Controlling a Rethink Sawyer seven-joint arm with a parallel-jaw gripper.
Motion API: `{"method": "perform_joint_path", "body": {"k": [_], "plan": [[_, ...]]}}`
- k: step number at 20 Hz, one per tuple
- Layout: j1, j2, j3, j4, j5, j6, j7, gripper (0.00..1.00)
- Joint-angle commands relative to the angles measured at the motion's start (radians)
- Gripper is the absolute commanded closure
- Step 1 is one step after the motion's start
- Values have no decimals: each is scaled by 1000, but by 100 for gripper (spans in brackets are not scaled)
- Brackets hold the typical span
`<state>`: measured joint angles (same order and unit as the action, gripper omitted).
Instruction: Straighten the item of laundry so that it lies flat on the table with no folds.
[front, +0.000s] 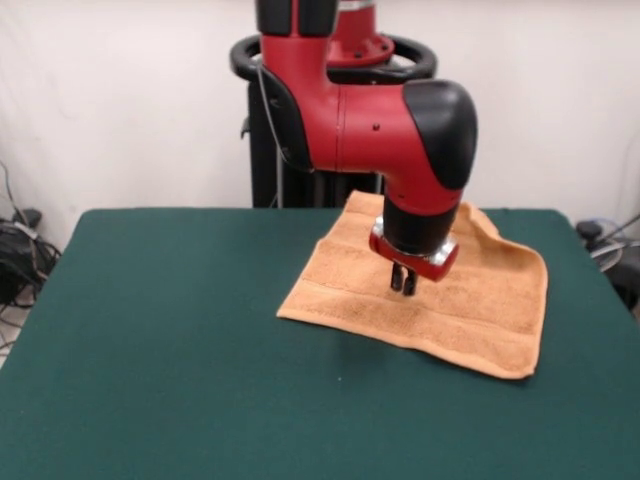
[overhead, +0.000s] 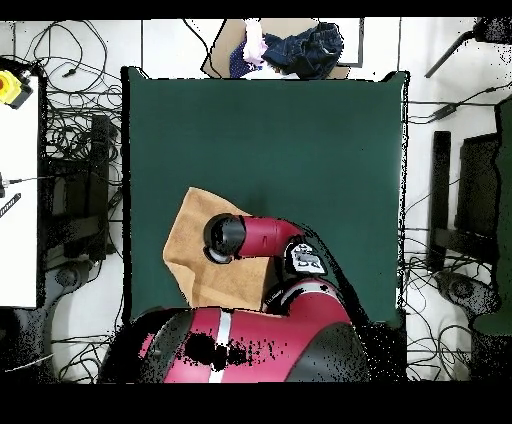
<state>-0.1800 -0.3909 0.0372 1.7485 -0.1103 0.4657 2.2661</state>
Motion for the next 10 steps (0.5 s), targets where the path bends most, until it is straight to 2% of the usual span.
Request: {"method": "perform_joint_path", "body": {"k": [1, 10], "plan": [[-79, 33, -13, -240, 2, -133, 60, 100], [-106, 11, 11, -275, -23, -61, 10, 100]]}}
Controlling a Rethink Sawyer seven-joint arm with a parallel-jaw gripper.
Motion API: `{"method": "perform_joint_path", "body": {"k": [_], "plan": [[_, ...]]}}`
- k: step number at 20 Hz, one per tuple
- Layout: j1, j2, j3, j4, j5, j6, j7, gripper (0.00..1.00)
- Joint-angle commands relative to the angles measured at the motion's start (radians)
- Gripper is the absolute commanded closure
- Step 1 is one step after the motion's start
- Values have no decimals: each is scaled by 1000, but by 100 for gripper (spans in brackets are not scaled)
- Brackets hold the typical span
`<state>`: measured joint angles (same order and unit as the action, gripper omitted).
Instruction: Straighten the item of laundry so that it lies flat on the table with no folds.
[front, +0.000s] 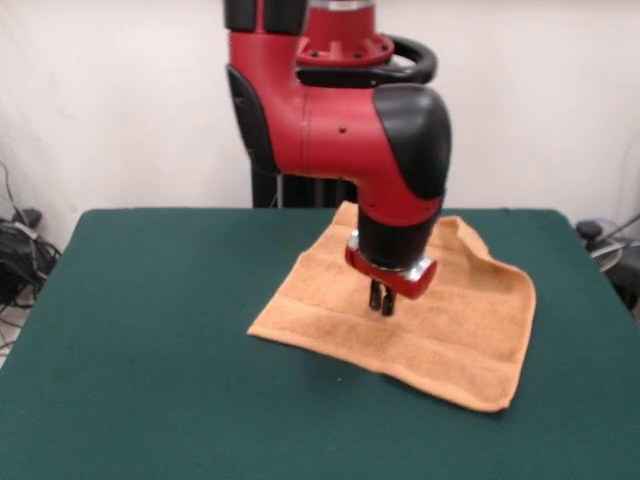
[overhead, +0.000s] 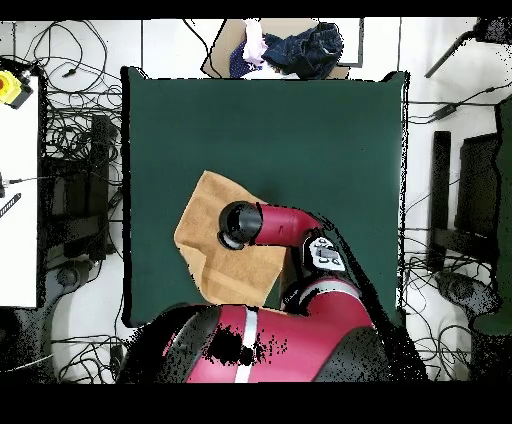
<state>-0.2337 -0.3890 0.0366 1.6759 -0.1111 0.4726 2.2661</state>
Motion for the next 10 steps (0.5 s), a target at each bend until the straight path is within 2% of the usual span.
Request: {"method": "perform_joint_path", "body": {"k": [1, 10], "plan": [[-55, 7, 14, -205, -25, -63, 6, 100], [-67, 4, 29, -253, -47, -17, -25, 100]]}}
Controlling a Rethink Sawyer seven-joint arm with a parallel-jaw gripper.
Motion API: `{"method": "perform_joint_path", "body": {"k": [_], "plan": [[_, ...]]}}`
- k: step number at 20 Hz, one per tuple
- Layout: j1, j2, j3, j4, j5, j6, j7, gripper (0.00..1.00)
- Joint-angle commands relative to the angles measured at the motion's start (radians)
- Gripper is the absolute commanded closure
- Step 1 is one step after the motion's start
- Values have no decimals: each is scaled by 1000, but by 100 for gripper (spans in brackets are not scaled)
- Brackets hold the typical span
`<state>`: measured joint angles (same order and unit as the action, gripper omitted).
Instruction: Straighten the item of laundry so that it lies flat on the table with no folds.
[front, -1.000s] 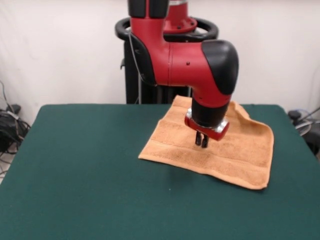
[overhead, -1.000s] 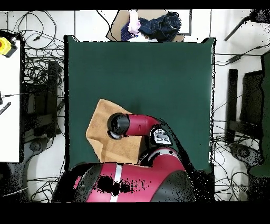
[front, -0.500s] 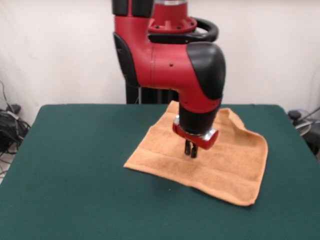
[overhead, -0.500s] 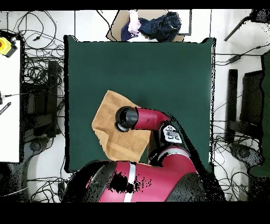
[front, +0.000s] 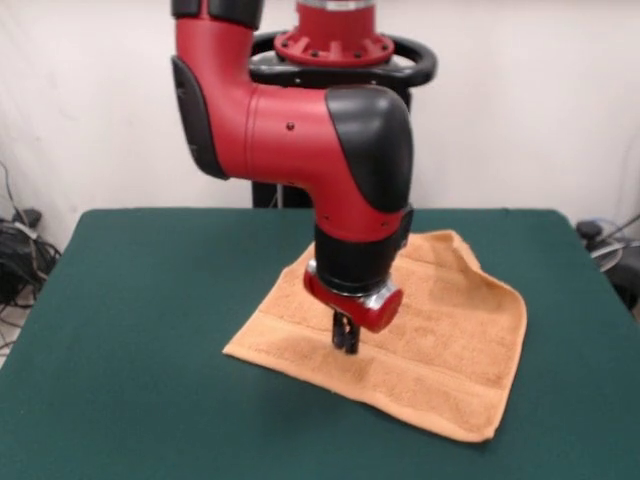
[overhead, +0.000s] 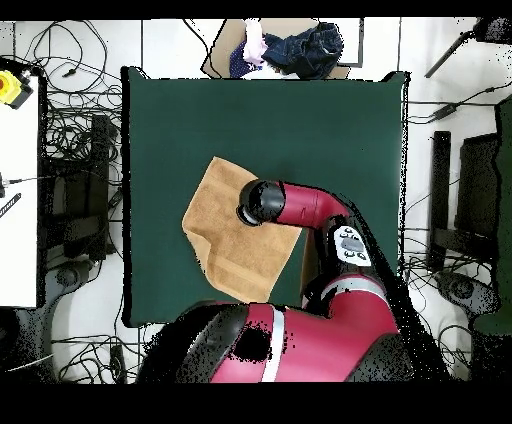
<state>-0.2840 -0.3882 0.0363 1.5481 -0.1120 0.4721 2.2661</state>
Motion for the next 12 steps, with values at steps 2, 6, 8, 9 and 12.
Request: {"method": "perform_joint_path", "body": {"k": [2, 6, 8, 9, 12], "plan": [[-17, 1, 32, -130, -47, -9, -26, 100], [-7, -21, 35, -94, -40, -10, -6, 100], [2, -35, 33, -69, -37, -14, 9, 100], [6, -39, 33, -63, -36, -14, 13, 100], [18, -40, 28, -63, -32, -17, 29, 100]]}}
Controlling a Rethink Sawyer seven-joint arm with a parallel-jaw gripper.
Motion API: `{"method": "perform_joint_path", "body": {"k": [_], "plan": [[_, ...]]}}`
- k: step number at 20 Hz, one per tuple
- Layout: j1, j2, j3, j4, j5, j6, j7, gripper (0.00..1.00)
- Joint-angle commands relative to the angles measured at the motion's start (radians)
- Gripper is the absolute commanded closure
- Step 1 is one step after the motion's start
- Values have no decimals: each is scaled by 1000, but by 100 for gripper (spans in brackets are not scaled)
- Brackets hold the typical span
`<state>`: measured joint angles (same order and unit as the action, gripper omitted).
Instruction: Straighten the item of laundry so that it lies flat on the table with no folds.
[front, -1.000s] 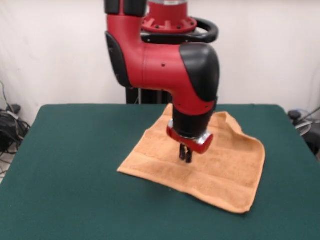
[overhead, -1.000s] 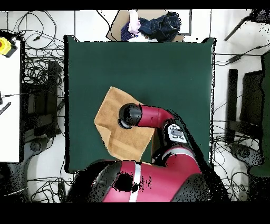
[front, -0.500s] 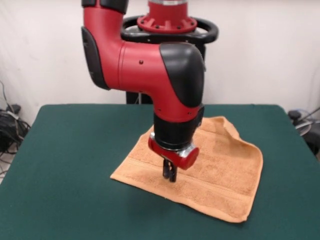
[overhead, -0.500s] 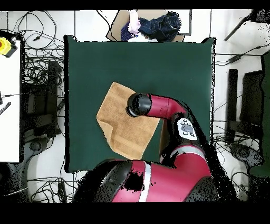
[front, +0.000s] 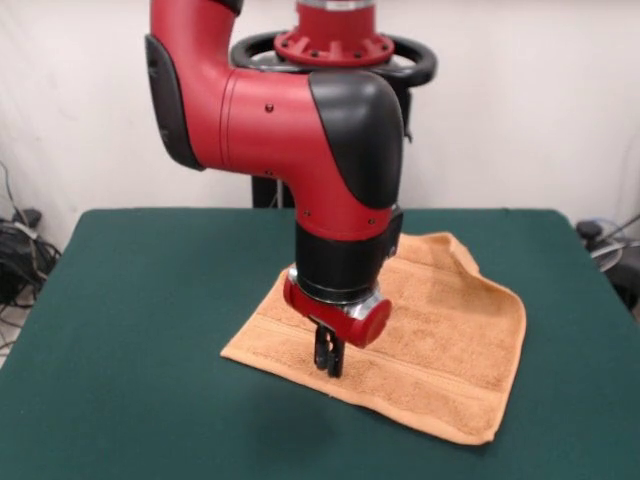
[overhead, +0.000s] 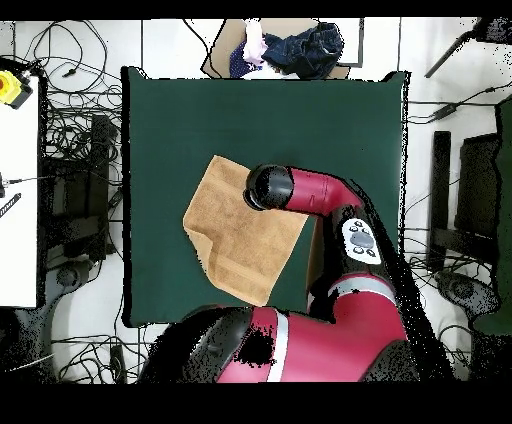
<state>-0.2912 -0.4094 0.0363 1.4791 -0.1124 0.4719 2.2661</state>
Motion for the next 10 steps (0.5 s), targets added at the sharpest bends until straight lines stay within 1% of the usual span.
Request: {"method": "perform_joint_path", "body": {"k": [1, 4, 10], "plan": [[27, -18, 29, 9, -31, -19, 32, 100], [23, -24, 35, 15, -27, -10, 30, 100], [19, -77, 50, 75, -16, 17, 26, 100]]}}
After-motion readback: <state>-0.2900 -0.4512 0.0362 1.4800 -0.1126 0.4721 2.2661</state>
